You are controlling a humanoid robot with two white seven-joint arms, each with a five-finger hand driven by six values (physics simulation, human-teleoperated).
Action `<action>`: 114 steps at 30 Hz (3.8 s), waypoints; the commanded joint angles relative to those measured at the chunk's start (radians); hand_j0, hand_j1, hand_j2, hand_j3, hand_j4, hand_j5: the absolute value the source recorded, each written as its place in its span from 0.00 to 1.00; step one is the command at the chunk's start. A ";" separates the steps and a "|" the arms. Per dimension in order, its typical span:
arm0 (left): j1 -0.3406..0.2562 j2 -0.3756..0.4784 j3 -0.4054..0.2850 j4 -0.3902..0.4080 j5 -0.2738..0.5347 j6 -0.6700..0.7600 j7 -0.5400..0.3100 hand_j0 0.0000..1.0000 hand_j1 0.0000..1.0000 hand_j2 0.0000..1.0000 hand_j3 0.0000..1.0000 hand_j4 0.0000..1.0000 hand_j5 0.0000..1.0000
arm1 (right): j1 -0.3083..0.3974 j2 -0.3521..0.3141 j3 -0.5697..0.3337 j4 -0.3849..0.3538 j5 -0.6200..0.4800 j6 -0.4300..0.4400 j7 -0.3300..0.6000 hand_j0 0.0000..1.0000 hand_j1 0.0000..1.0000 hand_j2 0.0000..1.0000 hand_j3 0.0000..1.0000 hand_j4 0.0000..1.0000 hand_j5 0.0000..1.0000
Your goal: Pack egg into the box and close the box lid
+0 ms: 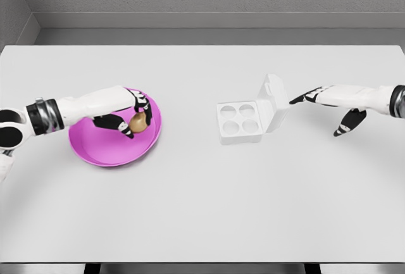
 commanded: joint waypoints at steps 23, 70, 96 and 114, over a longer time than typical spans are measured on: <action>-0.021 -0.087 -0.004 0.004 -0.005 0.003 0.000 0.37 0.37 0.37 0.37 0.37 0.37 | 0.000 -0.001 -0.004 0.002 -0.005 0.002 0.000 1.00 1.00 1.00 1.00 1.00 1.00; -0.044 -0.219 -0.013 0.018 -0.021 0.003 -0.001 0.37 0.37 0.37 0.37 0.37 0.37 | -0.002 -0.001 -0.005 0.000 -0.004 0.002 0.000 1.00 1.00 1.00 1.00 1.00 1.00; -0.067 -0.288 -0.013 0.041 -0.022 0.003 -0.003 0.37 0.37 0.37 0.37 0.37 0.37 | -0.002 -0.001 -0.005 0.000 -0.005 0.002 0.000 1.00 1.00 1.00 1.00 1.00 1.00; -0.080 -0.332 -0.027 0.047 -0.024 0.003 -0.012 0.37 0.37 0.37 0.37 0.37 0.37 | -0.003 -0.001 -0.005 0.000 -0.005 0.002 0.000 1.00 1.00 1.00 1.00 1.00 1.00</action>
